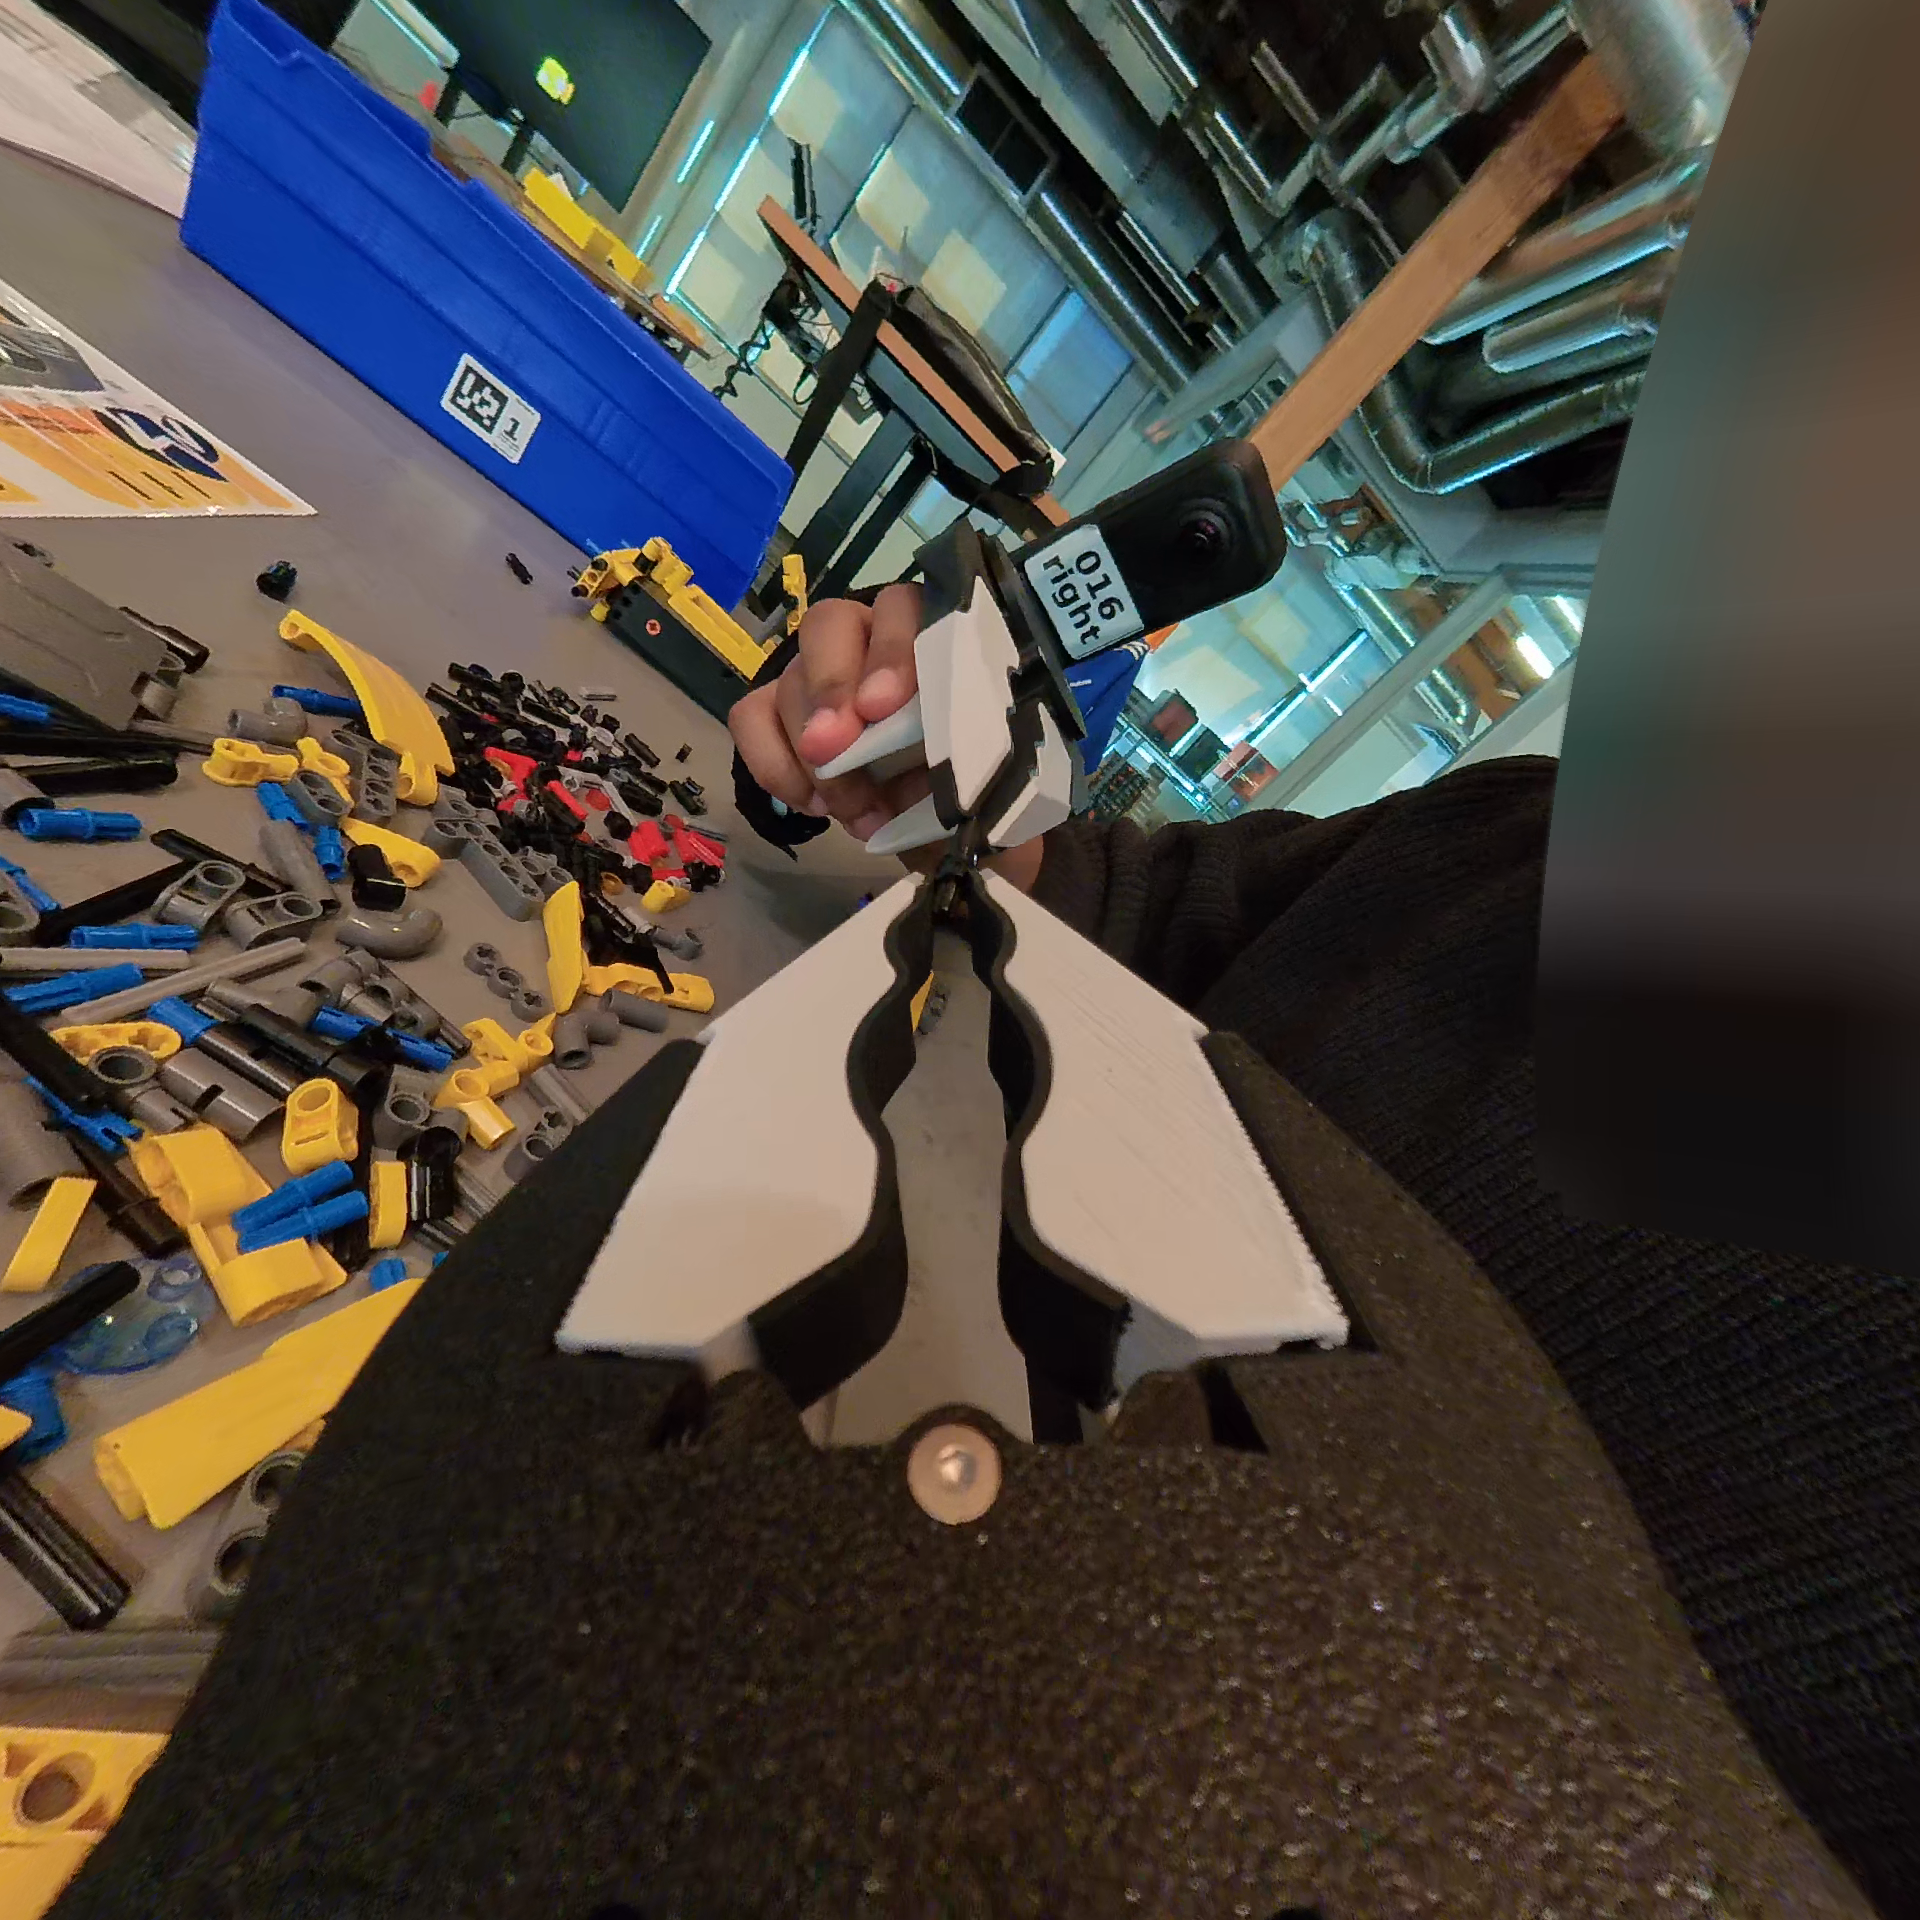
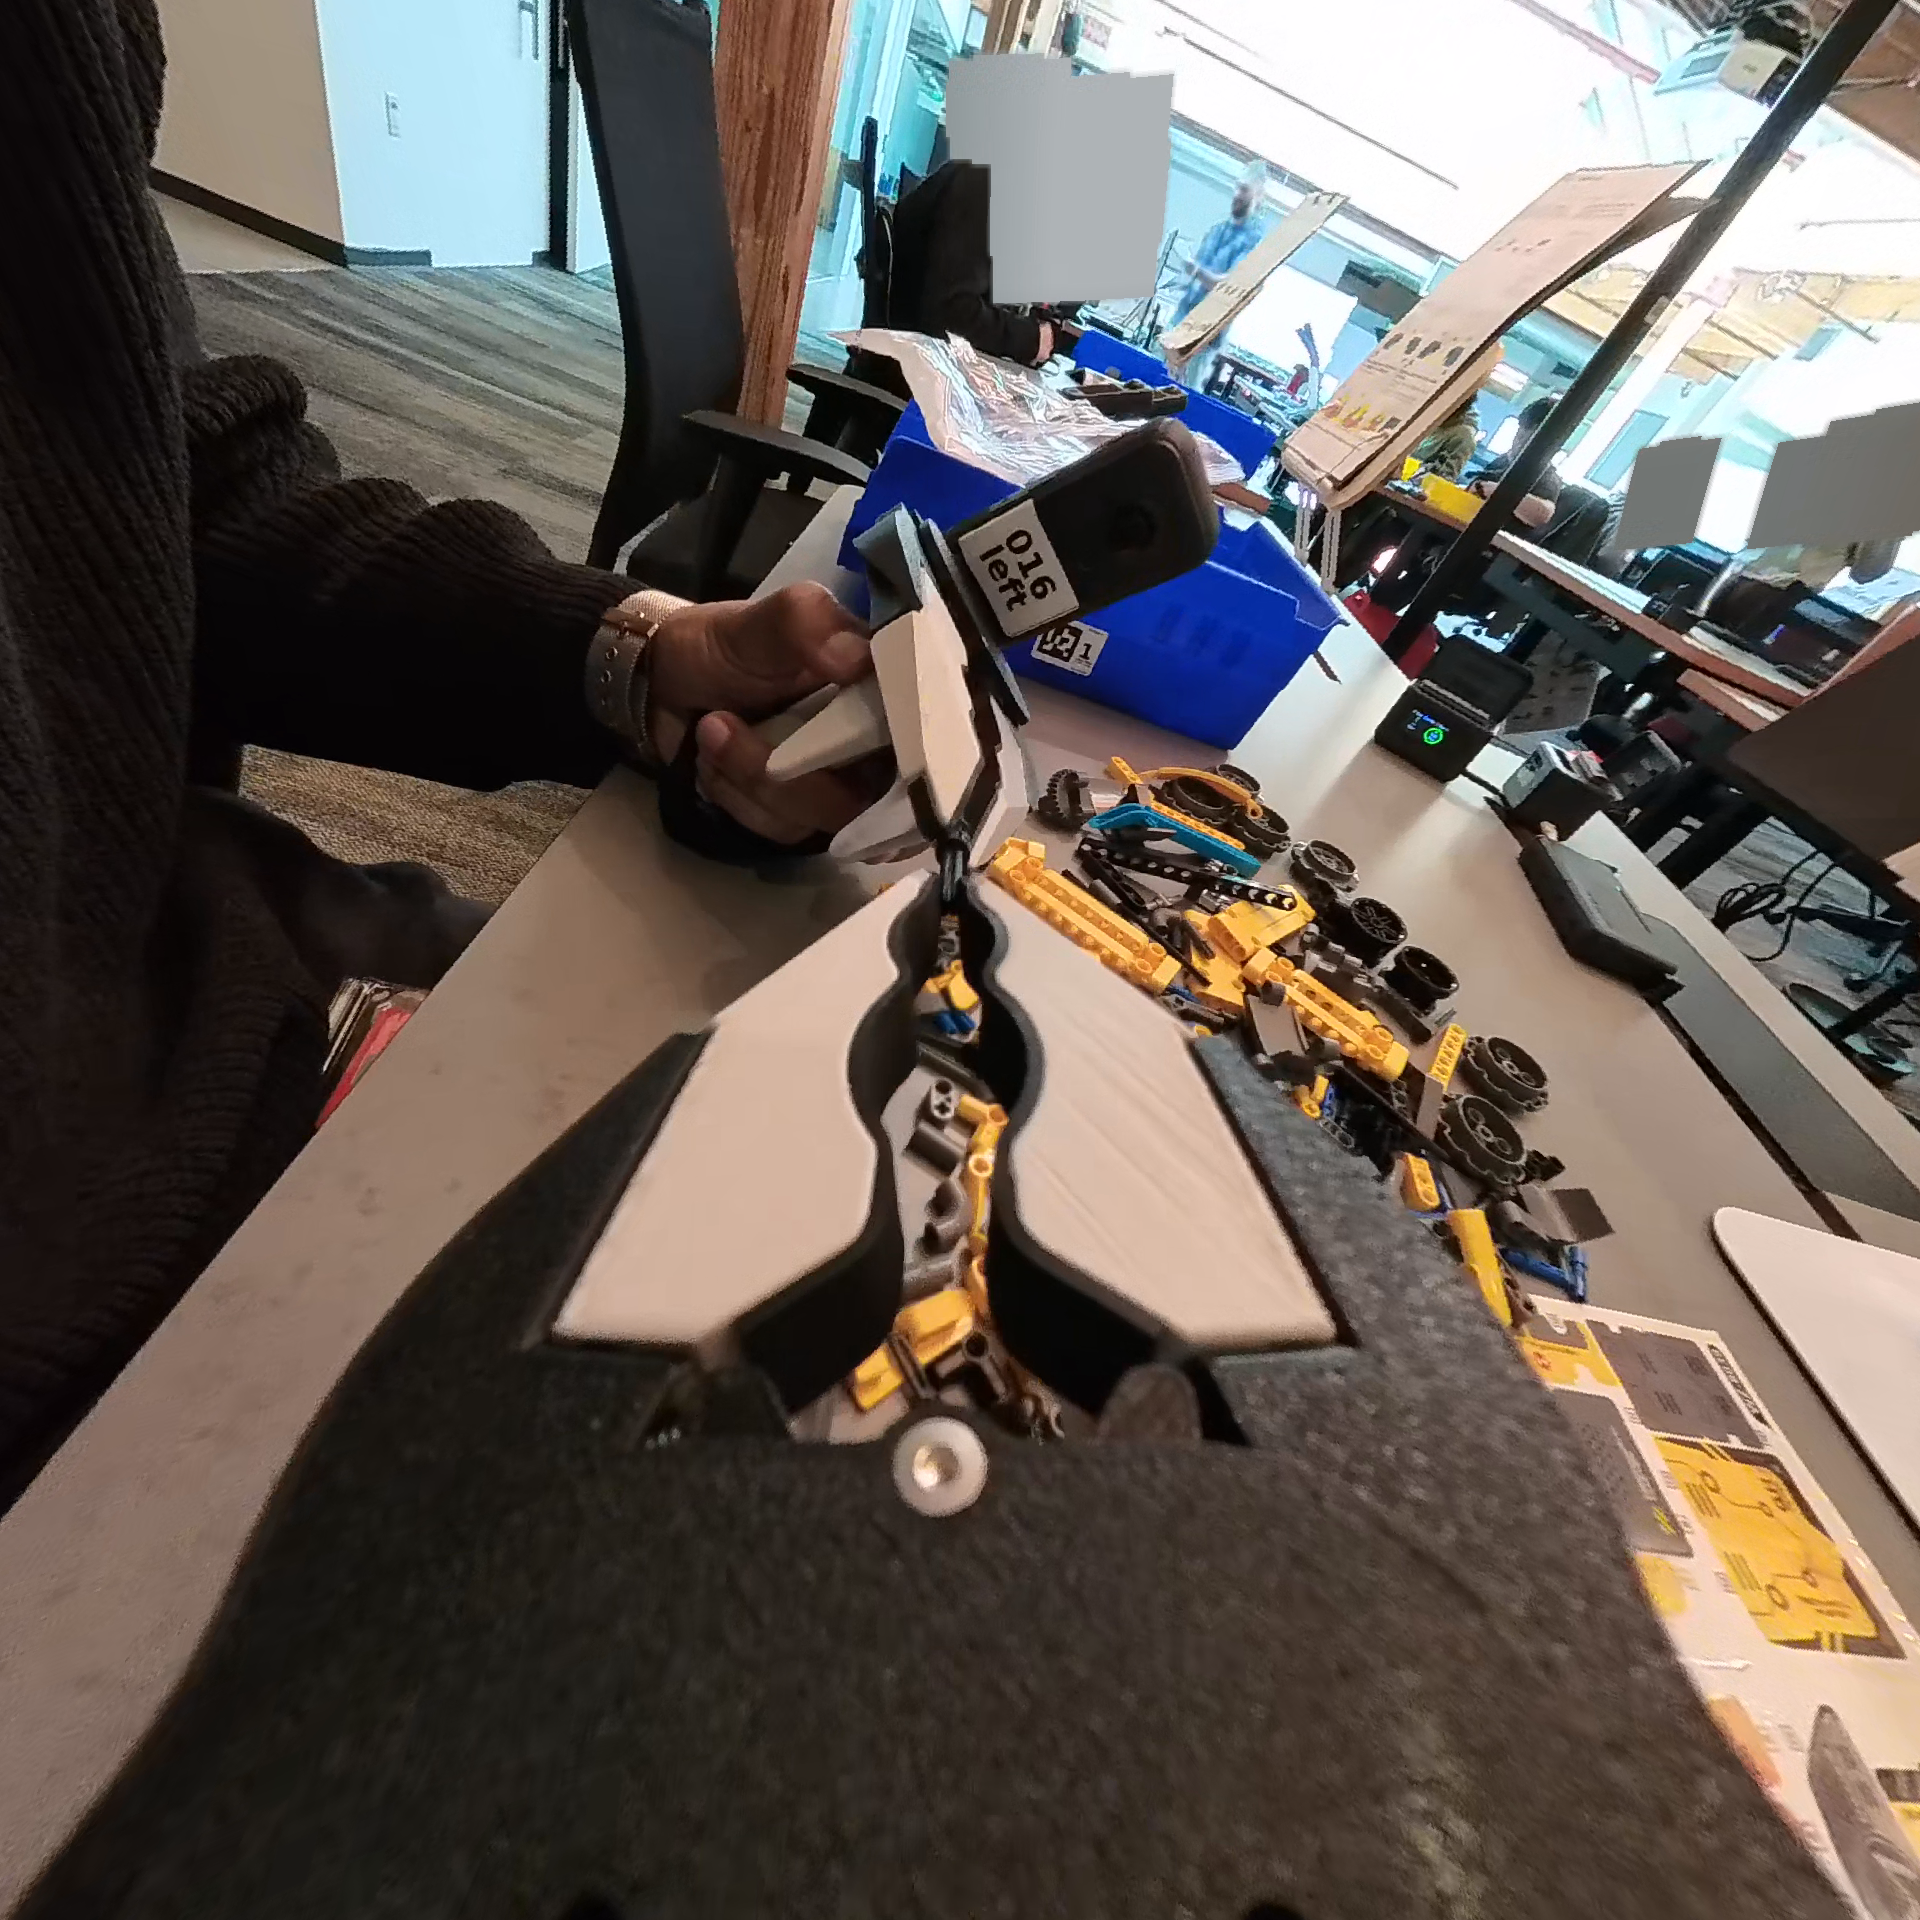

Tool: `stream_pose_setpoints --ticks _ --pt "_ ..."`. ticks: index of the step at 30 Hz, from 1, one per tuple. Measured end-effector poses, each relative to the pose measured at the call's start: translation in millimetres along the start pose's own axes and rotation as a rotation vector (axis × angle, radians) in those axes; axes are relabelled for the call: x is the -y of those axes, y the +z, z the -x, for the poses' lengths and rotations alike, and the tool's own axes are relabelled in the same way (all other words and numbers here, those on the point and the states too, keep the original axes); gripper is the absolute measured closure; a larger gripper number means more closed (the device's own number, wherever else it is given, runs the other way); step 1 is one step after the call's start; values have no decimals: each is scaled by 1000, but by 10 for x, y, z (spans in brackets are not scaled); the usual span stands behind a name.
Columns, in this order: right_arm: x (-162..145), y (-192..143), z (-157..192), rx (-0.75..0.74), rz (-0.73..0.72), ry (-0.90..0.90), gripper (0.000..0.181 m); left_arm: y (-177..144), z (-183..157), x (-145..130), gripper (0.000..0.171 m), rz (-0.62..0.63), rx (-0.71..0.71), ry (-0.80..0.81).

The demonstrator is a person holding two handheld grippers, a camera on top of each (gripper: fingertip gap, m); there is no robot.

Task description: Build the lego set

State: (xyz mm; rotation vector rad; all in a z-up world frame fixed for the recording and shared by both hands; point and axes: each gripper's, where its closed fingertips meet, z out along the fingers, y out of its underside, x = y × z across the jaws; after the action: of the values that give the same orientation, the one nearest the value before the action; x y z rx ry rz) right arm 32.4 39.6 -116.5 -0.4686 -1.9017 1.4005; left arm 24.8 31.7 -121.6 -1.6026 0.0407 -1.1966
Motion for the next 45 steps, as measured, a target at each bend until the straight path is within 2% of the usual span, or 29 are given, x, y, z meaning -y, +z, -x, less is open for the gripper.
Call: stream_pose_setpoints --ticks 16,19,22,32,37,45 --pt "-73 10 36 23 0 62 179 34 31 -57 167 39 33 24" --pt "-142 57 96 44 37 46 179 99 51 -148 168 95 56 43" --pt "-54 48 63 21 11 26 179 100 -19 -63 167 47 25 64" --pt "-92 30 4 -65 26 -132 176 68 39 -36 166 34 40 46" --pt "-46 -22 -19 -35 -26 -49 176 52 42 -22 166 24 40 43" --pt "-46 -11 10 -22 -33 -47 178 54 34 -34 166 30 29 32"
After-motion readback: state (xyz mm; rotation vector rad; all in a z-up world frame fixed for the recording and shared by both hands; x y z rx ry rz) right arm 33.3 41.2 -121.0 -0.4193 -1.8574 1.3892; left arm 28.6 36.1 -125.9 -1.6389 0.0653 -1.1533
